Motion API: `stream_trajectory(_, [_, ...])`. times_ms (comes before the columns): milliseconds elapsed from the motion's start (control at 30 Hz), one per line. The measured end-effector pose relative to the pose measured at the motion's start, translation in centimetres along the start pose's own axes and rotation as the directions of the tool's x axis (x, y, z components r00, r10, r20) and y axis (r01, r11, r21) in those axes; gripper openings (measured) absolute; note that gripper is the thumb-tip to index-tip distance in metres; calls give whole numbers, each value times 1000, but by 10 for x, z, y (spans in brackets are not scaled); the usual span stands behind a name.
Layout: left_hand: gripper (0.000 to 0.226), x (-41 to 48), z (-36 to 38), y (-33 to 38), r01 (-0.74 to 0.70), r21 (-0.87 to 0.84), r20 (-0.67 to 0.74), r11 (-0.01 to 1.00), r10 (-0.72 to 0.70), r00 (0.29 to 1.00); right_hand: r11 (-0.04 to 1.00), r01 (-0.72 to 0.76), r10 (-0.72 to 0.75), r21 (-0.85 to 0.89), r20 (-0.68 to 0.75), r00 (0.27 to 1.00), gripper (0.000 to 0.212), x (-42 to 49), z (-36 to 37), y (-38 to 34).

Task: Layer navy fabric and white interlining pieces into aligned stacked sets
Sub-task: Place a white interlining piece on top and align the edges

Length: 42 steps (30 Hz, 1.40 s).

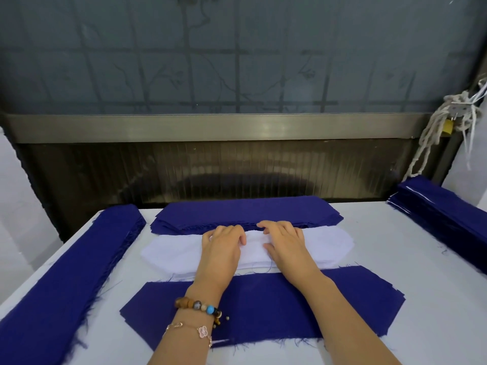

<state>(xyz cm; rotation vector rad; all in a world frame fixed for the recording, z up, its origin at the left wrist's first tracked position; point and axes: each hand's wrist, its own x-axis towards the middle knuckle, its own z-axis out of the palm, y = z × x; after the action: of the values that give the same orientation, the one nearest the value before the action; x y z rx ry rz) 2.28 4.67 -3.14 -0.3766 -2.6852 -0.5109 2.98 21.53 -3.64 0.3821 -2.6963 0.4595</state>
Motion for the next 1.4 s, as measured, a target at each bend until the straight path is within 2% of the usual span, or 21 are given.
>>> stream_trajectory(133, [38, -3, -4, 2, -13, 12, -31, 1000, 14, 999, 995, -30, 28, -97, -26, 999, 39, 2, 1, -1])
stream_trajectory(233, [22, -6, -4, -9, -9, 72, -44, 997, 13, 999, 980, -87, 80, -180, -44, 996, 31, 1, -4, 7])
stream_trajectory(300, [10, -7, -6, -19, 82, 69, -69, 994, -77, 995, 965, -154, 147, -211, -46, 988, 31, 0, -11, 15])
stream_trajectory(433, [32, -9, -15, -39, 332, 117, -69, 936, -325, 943, 924, -293, 289, -246, -50, 956, 31, -4, -24, 35])
stream_trajectory(567, [29, -13, -27, -54, 481, 109, -108, 870, -471, 876, 856, -447, 429, -257, -126, 894, 29, -12, -31, 56])
stream_trajectory(733, [33, -18, -37, -63, 651, 69, -163, 756, -636, 755, 757, -632, 612, -165, -162, 774, 42, -18, -36, 76])
stream_trajectory(900, [36, -21, -41, -62, 726, 33, -230, 687, -701, 675, 656, -749, 752, 93, -159, 640, 40, -20, -36, 86])
stream_trajectory(1000, [37, -21, -43, -68, 743, -58, -258, 667, -729, 635, 639, -734, 769, 231, -190, 610, 28, -21, -36, 89])
stream_trajectory(1133, [37, -21, -42, -77, 715, -299, -230, 632, -775, 588, 672, -658, 739, 339, -251, 626, 20, -21, -37, 87])
stream_trajectory(1300, [26, -20, -43, -81, 583, -413, -340, 700, -712, 614, 707, -604, 706, 367, -331, 625, 24, -20, -39, 84])
stream_trajectory(1400, [28, -21, -42, -82, 498, -511, -351, 701, -699, 623, 714, -616, 699, 334, -286, 655, 33, -20, -37, 85])
